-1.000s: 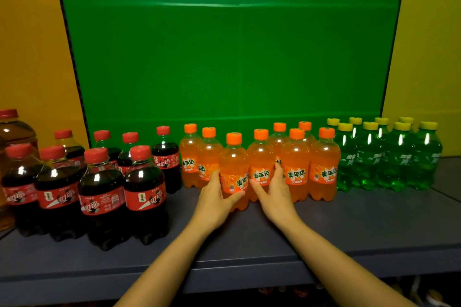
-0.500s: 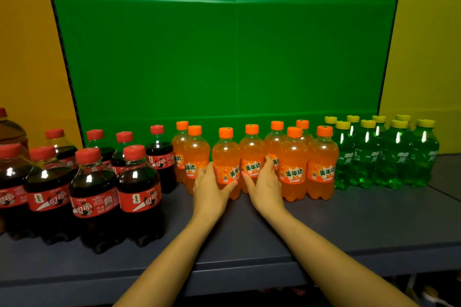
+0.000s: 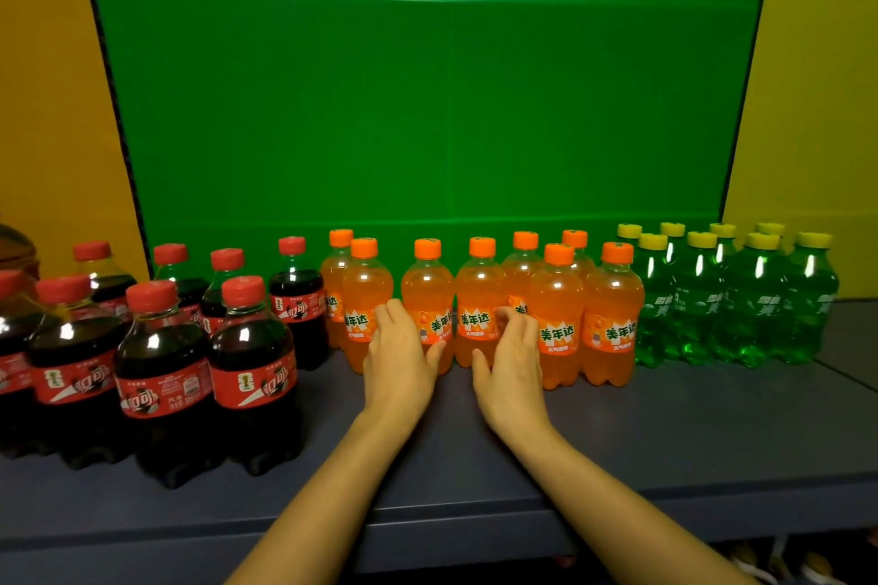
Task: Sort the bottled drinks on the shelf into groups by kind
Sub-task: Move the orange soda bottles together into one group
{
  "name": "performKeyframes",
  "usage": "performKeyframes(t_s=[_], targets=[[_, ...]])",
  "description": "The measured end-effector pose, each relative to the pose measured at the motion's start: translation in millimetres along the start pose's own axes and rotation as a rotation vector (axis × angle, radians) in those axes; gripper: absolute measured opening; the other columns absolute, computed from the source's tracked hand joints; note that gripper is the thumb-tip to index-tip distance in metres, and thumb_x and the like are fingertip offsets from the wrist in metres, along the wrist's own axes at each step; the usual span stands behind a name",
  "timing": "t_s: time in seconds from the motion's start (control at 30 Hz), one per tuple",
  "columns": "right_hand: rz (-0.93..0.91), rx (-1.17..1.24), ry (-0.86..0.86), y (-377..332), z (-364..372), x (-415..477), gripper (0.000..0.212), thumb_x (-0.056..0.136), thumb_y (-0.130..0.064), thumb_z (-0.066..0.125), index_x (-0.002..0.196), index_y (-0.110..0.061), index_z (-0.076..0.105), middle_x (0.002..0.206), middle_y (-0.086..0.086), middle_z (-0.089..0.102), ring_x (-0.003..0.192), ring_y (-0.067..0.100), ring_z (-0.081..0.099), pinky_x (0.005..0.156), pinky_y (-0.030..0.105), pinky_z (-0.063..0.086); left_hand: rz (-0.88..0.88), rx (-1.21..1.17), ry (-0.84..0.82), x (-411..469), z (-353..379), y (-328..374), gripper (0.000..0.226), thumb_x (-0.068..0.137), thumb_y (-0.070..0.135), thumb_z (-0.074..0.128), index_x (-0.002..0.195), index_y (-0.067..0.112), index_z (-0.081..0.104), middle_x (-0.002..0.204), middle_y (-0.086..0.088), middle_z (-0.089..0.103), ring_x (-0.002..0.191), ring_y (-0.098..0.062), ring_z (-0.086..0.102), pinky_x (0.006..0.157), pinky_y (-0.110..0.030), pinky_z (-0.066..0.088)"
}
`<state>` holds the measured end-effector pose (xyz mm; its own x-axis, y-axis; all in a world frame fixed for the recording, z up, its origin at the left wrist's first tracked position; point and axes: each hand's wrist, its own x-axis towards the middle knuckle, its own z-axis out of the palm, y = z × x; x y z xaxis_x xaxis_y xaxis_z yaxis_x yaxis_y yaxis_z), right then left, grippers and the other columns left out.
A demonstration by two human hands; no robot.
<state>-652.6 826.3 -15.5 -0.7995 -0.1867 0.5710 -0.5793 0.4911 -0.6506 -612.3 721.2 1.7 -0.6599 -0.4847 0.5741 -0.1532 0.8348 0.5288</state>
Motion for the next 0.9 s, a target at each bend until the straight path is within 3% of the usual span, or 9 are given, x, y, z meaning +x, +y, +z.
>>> performKeyframes(t_s=[0.2, 0.5, 0.63, 0.77, 0.9], targets=[[0.0, 0.024, -0.026, 1, 5, 4, 0.038, 0.088, -0.007, 0.055, 0.122, -0.011, 0.04, 0.122, 0.003, 0.044, 0.115, 0.015, 0.043, 0.087, 0.015, 0.028, 0.001, 0.0, 0.007, 2, 1, -1, 0.043, 0.086, 0.027, 0.063, 0.113, 0.007, 0.037, 0.116, -0.009, 0.045, 0.108, -0.028, 0.054, 0.069, -0.026, 0.037], [0.03, 0.091, 0.003, 3, 10, 11, 0.034, 0.088, -0.004, 0.054, 0.119, -0.009, 0.041, 0.121, 0.005, 0.047, 0.112, 0.019, 0.048, 0.088, 0.022, 0.036, -0.007, -0.045, -0.03, 5, 5, -9, 0.033, 0.088, 0.026, 0.06, 0.109, 0.009, 0.042, 0.113, -0.009, 0.054, 0.106, -0.028, 0.056, 0.079, -0.035, 0.047], [0.023, 0.08, 0.0, 3, 10, 10, 0.037, 0.089, -0.004, 0.053, 0.123, -0.009, 0.04, 0.125, 0.006, 0.044, 0.114, 0.02, 0.048, 0.09, 0.024, 0.039, 0.001, -0.077, 0.014, 1, -1, -14, 0.02, 0.086, 0.026, 0.06, 0.092, 0.016, 0.044, 0.094, 0.0, 0.058, 0.087, -0.018, 0.056, 0.067, -0.029, 0.04], [-0.084, 0.134, 0.026, -4, 10, 7, 0.034, 0.088, -0.004, 0.054, 0.12, -0.009, 0.043, 0.116, 0.003, 0.044, 0.106, 0.018, 0.05, 0.091, 0.029, 0.045, 0.029, -0.167, 0.128, -5, -15, -18, 0.015, 0.086, 0.025, 0.059, 0.084, 0.021, 0.045, 0.074, 0.008, 0.053, 0.067, -0.008, 0.049, 0.06, -0.027, 0.038], [-0.253, 0.324, -0.016, -32, 18, 4, 0.032, 0.088, -0.003, 0.053, 0.118, -0.01, 0.046, 0.112, -0.002, 0.044, 0.102, 0.011, 0.05, 0.089, 0.016, 0.043, 0.071, -0.309, 0.177, -4, -35, -9, 0.017, 0.083, 0.013, 0.061, 0.088, 0.02, 0.045, 0.081, 0.004, 0.055, 0.064, -0.009, 0.05, 0.067, -0.033, 0.045]])
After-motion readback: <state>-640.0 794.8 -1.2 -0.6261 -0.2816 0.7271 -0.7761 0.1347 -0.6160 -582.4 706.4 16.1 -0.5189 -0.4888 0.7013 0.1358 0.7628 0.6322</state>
